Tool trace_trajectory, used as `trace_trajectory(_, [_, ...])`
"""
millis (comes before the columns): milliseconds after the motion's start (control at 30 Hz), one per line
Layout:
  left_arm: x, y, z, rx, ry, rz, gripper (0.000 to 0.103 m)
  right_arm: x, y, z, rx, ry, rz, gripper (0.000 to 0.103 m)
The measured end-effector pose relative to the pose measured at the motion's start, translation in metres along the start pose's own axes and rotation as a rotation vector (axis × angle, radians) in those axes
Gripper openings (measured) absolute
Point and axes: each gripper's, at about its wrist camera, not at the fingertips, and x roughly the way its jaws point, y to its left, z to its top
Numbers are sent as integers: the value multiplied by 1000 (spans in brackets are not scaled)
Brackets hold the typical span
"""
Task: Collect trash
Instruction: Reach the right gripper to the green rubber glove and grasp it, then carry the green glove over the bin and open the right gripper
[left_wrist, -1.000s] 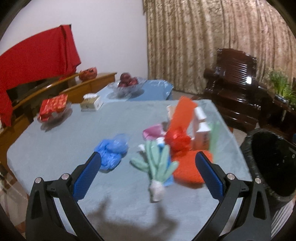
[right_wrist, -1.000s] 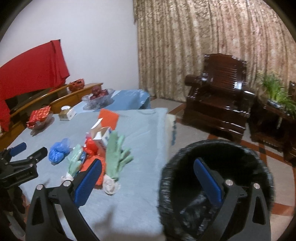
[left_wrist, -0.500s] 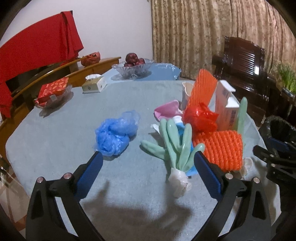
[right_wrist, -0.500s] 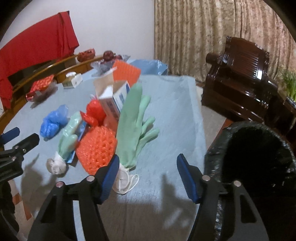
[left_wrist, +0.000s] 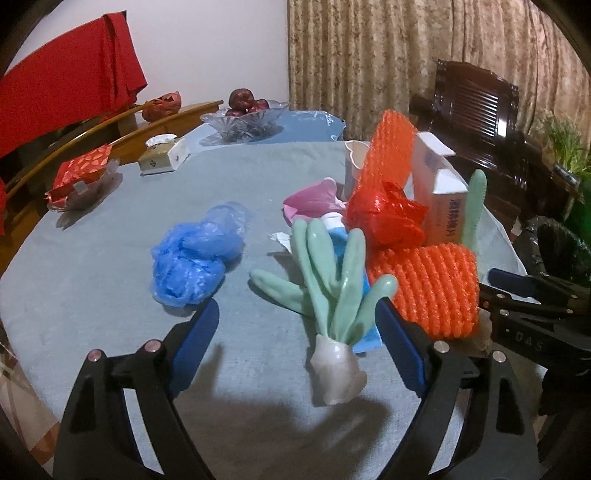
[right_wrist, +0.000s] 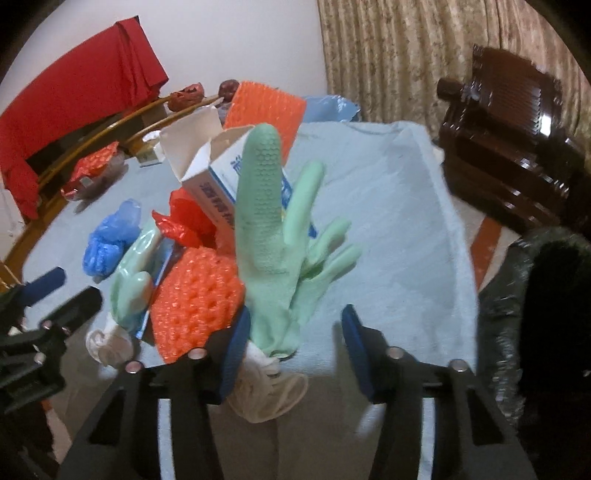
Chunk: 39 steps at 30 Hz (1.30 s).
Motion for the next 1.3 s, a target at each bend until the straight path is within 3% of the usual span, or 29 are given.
trace_trajectory(33, [2, -1, 0, 4, 4, -3, 85, 1, -1, 0, 9, 5, 28, 37])
trace_trajectory(67, [3, -2, 0, 7, 7, -4, 85, 2, -2, 1, 17, 12, 68, 26])
trace_trajectory(167, [8, -5, 1, 13, 15, -10, 82, 0, -1, 3, 4, 18, 94, 19])
trace_trajectory(400, [16, -8, 3, -5, 23, -52, 66, -24, -9, 6, 22, -29, 85, 17])
trace_trajectory(600, [22, -21, 3, 33, 29, -32, 53, -34, -12, 4, 11, -42, 44, 17])
trace_trajectory(767, [20, -23, 4, 28, 32, -84, 15, -40, -11, 0, 9, -44, 47, 17])
trace_trajectory(867, [15, -17, 5, 14, 30, -97, 8, -48, -10, 1, -2, -58, 45, 17])
trace_trajectory(1133, [-13, 4, 14, -34, -9, -92, 3, -73, -13, 3, 1, -106, 40, 17])
trace_trajectory(1300, [-41, -5, 28, -20, -66, -109, 3, -96, -15, 4, -10, -149, 21, 17])
